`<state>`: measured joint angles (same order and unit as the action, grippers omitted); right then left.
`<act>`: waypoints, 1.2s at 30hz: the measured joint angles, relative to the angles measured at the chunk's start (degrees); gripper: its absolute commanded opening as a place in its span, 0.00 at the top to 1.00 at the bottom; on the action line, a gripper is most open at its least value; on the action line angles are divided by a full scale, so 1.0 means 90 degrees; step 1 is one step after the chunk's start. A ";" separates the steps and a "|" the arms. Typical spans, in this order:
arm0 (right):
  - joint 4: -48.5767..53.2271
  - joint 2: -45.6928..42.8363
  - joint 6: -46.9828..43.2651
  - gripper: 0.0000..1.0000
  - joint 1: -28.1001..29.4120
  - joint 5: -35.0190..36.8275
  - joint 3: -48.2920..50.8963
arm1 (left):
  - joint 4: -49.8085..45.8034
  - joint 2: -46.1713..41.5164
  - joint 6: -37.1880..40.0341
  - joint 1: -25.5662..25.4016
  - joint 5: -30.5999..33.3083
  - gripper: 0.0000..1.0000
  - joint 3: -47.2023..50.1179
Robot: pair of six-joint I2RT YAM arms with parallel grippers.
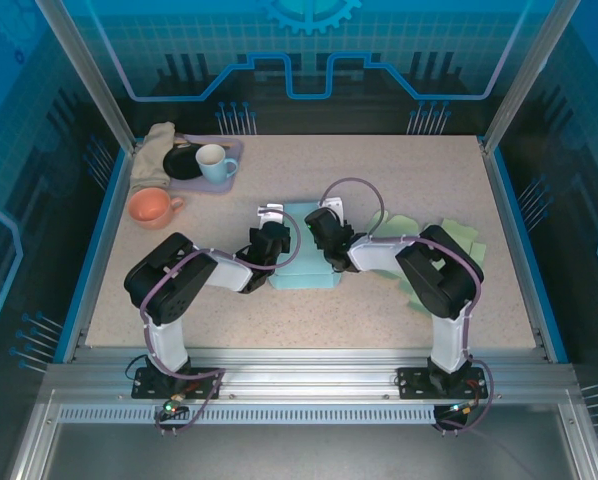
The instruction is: Fold the paper box
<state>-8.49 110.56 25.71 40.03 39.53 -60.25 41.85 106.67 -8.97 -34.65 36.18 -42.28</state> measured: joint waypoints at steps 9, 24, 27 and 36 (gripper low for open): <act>0.0605 0.0214 0.0245 0.81 0.0080 0.0750 -0.0437 | 0.0017 0.0000 -0.0022 -0.0027 -0.0163 0.97 -0.0005; 0.0024 -0.0267 -0.0063 0.59 0.0068 -0.0143 0.0272 | -0.0075 0.0000 -0.0058 -0.0024 -0.0017 0.97 -0.0036; -0.0119 -0.0697 -0.0136 0.56 0.0046 -0.0695 0.0527 | -0.0090 0.0000 -0.0058 -0.0005 0.0027 0.97 -0.0036; -0.0078 -0.2210 0.0092 0.49 0.0032 -0.1455 0.1302 | -0.0092 0.0000 -0.0058 0.0000 0.0061 0.97 -0.0036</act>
<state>-9.19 90.67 26.55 40.32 26.44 -48.53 41.01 106.67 -9.50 -34.65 36.73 -42.61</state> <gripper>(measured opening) 0.502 0.092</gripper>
